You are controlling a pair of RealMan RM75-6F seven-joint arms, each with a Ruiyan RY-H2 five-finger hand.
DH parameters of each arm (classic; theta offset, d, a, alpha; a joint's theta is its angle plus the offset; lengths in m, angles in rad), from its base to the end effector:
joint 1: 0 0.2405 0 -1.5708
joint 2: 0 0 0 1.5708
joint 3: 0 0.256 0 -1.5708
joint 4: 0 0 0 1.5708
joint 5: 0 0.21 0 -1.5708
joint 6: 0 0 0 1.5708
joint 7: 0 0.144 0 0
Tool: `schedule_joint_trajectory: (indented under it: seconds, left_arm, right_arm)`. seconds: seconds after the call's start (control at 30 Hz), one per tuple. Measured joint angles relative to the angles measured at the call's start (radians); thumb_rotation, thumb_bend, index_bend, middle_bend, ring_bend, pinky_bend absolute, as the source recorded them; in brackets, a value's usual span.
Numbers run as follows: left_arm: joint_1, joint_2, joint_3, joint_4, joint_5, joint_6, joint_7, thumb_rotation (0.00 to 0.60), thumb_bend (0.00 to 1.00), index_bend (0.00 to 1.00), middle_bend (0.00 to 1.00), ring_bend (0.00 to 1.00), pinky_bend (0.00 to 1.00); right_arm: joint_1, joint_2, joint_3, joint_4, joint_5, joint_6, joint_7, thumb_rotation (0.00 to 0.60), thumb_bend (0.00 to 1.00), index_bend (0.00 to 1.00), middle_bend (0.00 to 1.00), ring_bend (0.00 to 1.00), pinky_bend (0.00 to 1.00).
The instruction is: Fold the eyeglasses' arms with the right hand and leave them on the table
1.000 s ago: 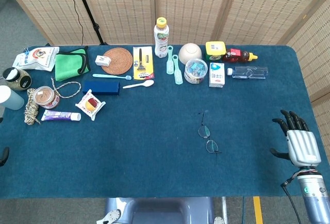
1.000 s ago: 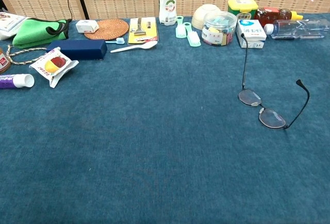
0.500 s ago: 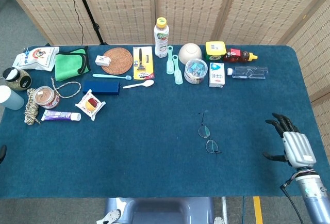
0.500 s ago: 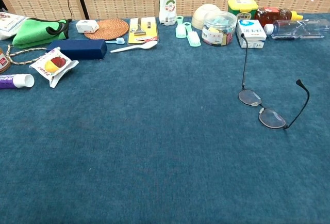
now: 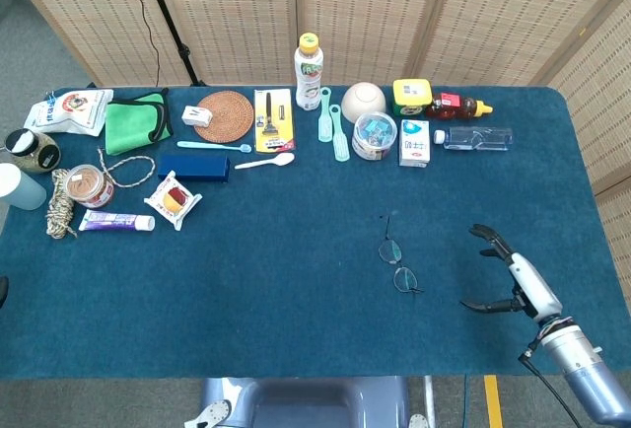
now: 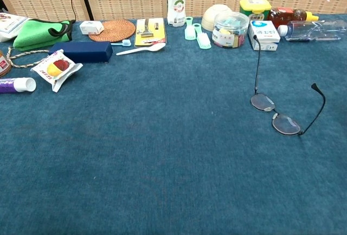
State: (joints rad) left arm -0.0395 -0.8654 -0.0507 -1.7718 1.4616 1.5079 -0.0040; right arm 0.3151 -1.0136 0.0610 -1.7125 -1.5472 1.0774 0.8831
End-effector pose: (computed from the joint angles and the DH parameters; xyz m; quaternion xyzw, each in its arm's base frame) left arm -0.3033 0.1658 0.2280 -0.5861 -0.3722 -0.3527 0.6273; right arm -0.2674 -0.2379 0.1295 0.4876 -0.6720 0.4865 0.2720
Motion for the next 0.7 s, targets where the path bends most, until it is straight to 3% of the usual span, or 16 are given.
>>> schedule_joint_trajectory:
  seconds: [0.47,0.7]
  left_arm:
    - [0.001,0.003,0.004,-0.006,-0.001,0.0,0.011,0.566,0.44,0.09,0.1,0.1,0.0]
    - [0.003,0.005,0.003,-0.003,-0.003,0.002,0.004,0.564,0.44,0.09,0.1,0.1,0.0]
  right_arm:
    - [0.098,-0.077,-0.043,0.056,-0.078,-0.062,0.304,0.6,0.0,0.06,0.0,0.0,0.1]
    - [0.13,-0.138,-0.055,0.078,-0.08,-0.071,0.352,0.6,0.0,0.05,0.0,0.0,0.09]
